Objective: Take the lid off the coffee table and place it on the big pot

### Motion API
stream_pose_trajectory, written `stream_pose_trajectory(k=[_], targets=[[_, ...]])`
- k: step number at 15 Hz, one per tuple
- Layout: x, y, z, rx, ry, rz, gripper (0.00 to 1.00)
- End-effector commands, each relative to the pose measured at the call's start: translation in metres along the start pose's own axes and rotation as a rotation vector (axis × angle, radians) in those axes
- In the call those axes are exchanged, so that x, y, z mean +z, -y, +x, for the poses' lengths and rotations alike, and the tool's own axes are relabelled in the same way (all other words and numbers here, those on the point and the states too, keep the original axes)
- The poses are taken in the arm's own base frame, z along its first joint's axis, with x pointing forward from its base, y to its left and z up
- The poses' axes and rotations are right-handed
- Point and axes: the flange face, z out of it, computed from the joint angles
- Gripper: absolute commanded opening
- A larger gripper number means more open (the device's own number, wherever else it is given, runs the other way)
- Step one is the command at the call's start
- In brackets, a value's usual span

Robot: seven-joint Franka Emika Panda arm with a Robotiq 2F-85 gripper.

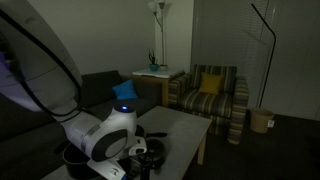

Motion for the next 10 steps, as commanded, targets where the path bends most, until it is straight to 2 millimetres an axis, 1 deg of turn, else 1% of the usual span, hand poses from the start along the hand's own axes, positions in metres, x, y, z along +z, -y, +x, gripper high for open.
stream_pose_trajectory(k=[1, 10], targets=[[-0.0046, -0.0039, 0.0056, 0.003, -0.010, -0.005, 0.14], [-0.0105, 0.0031, 0.0036, -0.002, -0.037, -0.013, 0.14]])
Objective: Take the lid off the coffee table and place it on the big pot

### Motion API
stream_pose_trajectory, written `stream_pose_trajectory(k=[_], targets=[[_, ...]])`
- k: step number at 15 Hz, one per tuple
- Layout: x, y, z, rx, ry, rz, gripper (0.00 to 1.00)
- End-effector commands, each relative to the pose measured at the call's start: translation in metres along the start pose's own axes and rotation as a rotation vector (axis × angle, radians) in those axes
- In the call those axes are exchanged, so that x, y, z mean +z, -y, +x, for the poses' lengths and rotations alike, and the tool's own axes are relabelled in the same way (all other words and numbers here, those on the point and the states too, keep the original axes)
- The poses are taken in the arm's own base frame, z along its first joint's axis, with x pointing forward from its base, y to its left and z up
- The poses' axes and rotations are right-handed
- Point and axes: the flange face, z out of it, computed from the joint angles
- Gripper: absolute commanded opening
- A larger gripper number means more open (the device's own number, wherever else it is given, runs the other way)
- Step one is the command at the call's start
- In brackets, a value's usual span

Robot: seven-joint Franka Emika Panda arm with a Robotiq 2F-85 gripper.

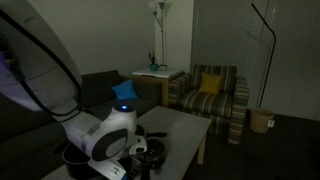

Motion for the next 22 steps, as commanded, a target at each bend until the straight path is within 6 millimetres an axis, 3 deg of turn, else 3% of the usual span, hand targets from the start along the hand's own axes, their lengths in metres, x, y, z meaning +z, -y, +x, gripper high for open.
stream_pose_trajectory(k=[1, 11, 14, 19, 22], targets=[[-0.010, 0.004, 0.001, 0.001, -0.026, -0.009, 0.14], [-0.039, 0.017, -0.009, 0.003, -0.085, -0.048, 0.14], [-0.047, 0.006, -0.015, 0.039, -0.083, -0.083, 0.14], [-0.056, -0.030, -0.026, 0.127, -0.055, -0.130, 0.14], [-0.061, -0.038, -0.029, 0.138, -0.034, -0.118, 0.14]])
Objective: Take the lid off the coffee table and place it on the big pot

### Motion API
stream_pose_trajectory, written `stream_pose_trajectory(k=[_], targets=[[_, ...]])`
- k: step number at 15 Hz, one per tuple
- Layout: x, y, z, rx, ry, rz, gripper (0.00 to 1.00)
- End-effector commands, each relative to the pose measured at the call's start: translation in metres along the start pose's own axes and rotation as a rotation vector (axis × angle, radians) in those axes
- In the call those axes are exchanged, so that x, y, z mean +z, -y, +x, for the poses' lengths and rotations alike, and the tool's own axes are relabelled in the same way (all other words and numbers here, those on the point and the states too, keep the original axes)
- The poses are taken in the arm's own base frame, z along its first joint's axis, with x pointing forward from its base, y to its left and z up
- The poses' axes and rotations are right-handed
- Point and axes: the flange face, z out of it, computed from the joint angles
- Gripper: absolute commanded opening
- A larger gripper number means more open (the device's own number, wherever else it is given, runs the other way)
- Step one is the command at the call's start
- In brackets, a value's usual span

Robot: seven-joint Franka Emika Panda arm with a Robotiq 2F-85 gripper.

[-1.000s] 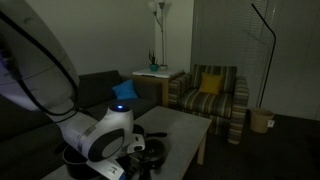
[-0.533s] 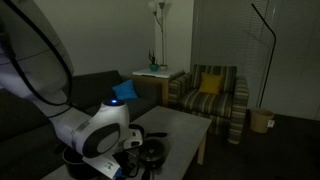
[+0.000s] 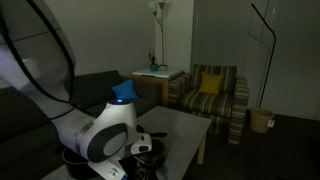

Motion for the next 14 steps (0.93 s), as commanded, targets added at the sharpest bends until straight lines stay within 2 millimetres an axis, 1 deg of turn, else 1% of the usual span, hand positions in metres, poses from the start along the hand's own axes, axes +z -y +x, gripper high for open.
stream_pose_trajectory(k=[1, 3, 6, 10, 14], targets=[[-0.024, -0.006, -0.004, 0.013, 0.021, 0.031, 0.14], [-0.032, -0.004, -0.003, -0.006, 0.027, 0.061, 0.14], [-0.045, 0.004, -0.002, -0.034, 0.026, 0.112, 0.14], [-0.062, 0.016, 0.004, -0.073, 0.019, 0.147, 0.14], [-0.071, 0.025, 0.006, -0.109, 0.014, 0.157, 0.14]])
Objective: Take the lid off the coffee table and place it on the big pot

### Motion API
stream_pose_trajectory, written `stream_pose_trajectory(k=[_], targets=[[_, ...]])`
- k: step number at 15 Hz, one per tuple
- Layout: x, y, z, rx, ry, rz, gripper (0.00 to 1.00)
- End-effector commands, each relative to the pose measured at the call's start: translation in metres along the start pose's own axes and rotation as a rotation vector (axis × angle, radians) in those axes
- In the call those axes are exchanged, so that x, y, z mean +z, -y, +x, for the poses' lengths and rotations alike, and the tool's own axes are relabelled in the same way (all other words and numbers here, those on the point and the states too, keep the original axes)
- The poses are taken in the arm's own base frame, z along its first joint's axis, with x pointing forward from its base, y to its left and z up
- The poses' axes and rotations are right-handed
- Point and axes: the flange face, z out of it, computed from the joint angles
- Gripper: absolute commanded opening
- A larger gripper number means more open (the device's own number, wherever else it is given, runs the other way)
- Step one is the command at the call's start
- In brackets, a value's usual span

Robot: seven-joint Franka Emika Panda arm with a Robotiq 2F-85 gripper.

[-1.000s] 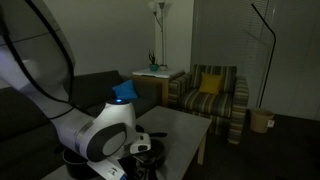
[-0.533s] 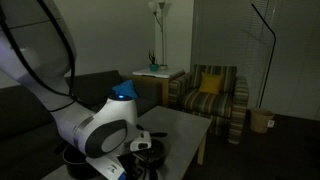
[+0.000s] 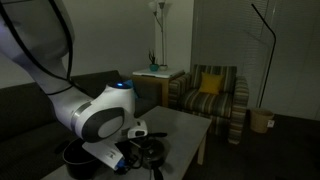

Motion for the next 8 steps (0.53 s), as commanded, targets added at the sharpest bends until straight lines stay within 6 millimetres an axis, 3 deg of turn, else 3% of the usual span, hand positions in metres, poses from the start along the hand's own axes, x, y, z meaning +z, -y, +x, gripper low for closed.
stream_pose_trajectory(k=[1, 8], targets=[[-0.021, 0.008, -0.002, -0.039, 0.020, 0.027, 0.14], [-0.025, 0.042, 0.000, -0.136, 0.029, 0.017, 0.14]])
